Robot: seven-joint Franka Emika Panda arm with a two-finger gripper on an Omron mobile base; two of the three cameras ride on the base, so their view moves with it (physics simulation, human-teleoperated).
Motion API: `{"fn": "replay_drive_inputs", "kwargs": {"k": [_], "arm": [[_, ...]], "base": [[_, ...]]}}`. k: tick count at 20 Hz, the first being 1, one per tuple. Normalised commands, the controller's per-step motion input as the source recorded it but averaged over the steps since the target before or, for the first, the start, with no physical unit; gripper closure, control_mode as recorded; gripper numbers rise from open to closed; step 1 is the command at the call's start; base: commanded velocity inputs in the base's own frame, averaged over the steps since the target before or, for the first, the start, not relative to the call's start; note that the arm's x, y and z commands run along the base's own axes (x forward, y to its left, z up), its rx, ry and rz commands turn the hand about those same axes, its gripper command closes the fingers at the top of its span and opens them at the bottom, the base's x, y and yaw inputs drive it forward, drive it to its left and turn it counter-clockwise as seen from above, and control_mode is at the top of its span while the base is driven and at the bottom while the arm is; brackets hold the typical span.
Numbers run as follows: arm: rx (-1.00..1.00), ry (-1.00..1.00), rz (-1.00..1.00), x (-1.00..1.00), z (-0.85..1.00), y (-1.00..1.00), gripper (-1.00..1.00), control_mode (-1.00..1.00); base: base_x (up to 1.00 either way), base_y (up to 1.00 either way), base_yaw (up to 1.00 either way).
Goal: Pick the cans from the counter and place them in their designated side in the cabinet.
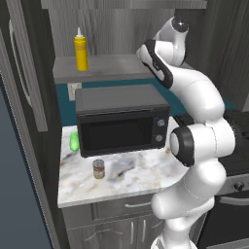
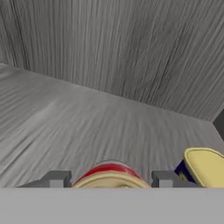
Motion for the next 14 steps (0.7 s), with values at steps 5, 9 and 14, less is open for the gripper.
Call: {"fn": "replay_drive_inputs", "kwargs": {"k": [5, 9, 14], "arm": [[-0.01, 0.01, 0.00, 0.25, -0.12, 0.00, 1.00, -1.00], [-0.01, 0.01, 0.00, 0.24, -0.15, 0.00, 1.00, -1.00], [-0.02, 0.01, 0.00, 0.21, -0.19, 0.00, -1.00, -1.00]], "base": [[0.00, 0.00, 0.00], [0.00, 0.00, 0.00], [0.00, 0.00, 0.00]]}}
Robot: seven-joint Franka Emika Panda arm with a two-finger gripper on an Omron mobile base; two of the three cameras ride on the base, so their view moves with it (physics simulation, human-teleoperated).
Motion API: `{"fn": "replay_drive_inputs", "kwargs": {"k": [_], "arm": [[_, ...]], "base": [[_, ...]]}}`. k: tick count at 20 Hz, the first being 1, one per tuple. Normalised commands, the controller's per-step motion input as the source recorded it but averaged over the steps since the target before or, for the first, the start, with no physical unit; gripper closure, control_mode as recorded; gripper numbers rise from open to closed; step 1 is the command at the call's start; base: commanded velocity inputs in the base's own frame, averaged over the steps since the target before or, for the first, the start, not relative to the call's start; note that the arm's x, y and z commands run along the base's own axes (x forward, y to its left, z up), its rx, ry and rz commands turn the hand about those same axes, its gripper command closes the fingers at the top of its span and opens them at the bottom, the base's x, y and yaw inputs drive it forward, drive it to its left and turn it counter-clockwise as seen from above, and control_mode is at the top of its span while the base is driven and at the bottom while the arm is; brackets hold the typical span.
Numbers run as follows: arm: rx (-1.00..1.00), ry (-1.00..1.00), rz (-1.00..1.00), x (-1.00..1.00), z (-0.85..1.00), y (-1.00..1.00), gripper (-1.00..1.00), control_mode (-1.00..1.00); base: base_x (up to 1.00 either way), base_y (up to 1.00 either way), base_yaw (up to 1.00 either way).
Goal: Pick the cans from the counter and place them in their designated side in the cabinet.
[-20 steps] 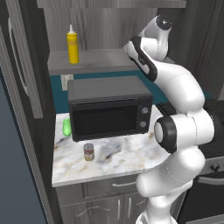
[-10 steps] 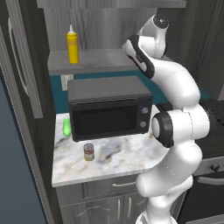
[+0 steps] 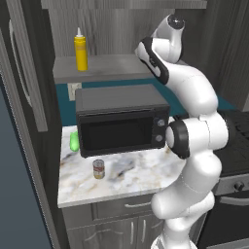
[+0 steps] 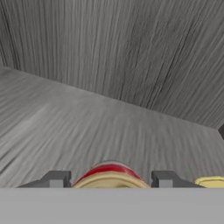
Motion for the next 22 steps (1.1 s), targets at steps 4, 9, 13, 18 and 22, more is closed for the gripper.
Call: {"fn": "replay_drive_inputs", "kwargs": {"k": [4, 9, 13, 18, 22], "arm": [[-0.01, 0.00, 0.01, 0.19, -0.15, 0.00, -1.00, -1.00], [0.00, 0.00, 0.03, 0.16, -0.09, -0.03, -1.00, -1.00], [0.00, -0.04, 0.04, 0.15, -0.04, -0.01, -1.00, -1.00], [0.00, -0.10, 0.06, 0.06, 0.00, -0.07, -1.00, -1.00], [0.00, -0.14, 0.08, 0.00, 0.00, -0.11, -1.00, -1.00]], "base": [[0.00, 0.00, 0.00], [0.00, 0.00, 0.00], [0.00, 0.00, 0.00], [0.00, 0.00, 0.00], [0.00, 0.00, 0.00]]}}
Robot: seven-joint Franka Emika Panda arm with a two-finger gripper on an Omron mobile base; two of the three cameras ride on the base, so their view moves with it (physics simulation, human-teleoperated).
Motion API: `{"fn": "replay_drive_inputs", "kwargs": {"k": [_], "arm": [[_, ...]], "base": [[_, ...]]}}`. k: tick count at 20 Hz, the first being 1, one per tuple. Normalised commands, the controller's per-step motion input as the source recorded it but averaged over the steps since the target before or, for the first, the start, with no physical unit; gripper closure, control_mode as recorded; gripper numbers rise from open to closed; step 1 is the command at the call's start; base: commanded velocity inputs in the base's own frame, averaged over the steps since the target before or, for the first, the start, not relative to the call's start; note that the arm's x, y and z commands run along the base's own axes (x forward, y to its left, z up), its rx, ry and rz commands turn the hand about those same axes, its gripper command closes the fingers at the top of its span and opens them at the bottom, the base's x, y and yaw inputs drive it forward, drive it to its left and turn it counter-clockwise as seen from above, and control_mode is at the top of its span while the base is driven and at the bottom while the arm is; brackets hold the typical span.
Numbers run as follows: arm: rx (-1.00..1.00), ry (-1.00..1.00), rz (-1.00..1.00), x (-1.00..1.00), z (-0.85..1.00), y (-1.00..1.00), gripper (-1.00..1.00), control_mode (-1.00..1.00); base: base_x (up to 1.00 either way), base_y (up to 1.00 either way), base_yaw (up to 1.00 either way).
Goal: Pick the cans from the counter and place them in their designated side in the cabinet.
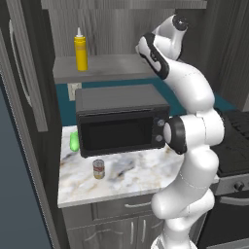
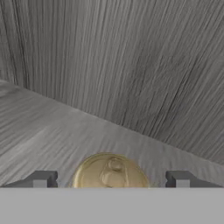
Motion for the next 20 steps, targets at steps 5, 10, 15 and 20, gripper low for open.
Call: {"fn": "replay_drive_inputs", "kwargs": {"k": [5, 10, 15, 20], "arm": [[0.00, -0.15, 0.08, 0.00, 0.00, -0.08, -1.00, -1.00], [0.00, -0.14, 0.07, -0.03, 0.02, 0.00, -1.00, -1.00], [0.00, -0.10, 0.05, -0.15, 0.13, 0.05, -1.00, -1.00], [-0.02, -0.02, 0.04, -0.22, 0.18, 0.09, -1.00, -1.00]], "base": [[0.00, 0.00, 0.00], [0.00, 0.00, 0.00], [0.00, 0.00, 0.00], [0.00, 0.00, 0.00]]}}
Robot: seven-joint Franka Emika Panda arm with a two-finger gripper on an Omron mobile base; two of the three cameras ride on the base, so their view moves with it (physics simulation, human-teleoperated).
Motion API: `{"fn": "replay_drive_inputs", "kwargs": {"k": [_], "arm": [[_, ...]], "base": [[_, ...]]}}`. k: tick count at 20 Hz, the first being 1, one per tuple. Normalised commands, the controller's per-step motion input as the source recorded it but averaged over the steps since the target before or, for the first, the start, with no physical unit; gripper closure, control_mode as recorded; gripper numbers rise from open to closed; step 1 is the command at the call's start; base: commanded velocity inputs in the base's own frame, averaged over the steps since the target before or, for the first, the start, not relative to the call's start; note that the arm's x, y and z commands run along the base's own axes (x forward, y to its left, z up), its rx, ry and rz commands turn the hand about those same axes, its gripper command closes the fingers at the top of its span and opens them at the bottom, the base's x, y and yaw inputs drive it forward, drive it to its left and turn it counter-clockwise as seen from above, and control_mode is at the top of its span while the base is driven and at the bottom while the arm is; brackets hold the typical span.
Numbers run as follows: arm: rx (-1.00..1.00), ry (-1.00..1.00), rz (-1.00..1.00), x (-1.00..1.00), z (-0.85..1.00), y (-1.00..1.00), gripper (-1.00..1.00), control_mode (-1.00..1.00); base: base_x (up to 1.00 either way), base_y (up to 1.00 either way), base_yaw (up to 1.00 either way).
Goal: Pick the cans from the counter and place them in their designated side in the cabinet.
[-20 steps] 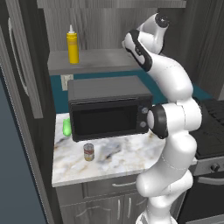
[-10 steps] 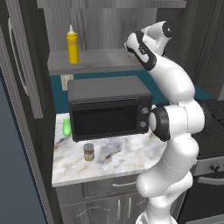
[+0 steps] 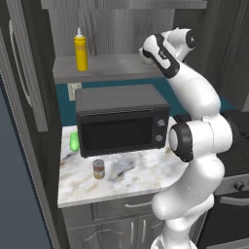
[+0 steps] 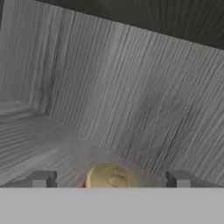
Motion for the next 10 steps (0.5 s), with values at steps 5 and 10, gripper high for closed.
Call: {"fn": "replay_drive_inputs", "kwargs": {"k": [5, 10], "arm": [[-0.04, 0.04, 0.03, -0.27, 0.14, 0.11, -1.00, -1.00], [-0.05, 0.03, 0.04, -0.39, 0.07, 0.03, -1.00, -1.00]], "base": [[0.00, 0.00, 0.00], [0.00, 0.00, 0.00]]}}
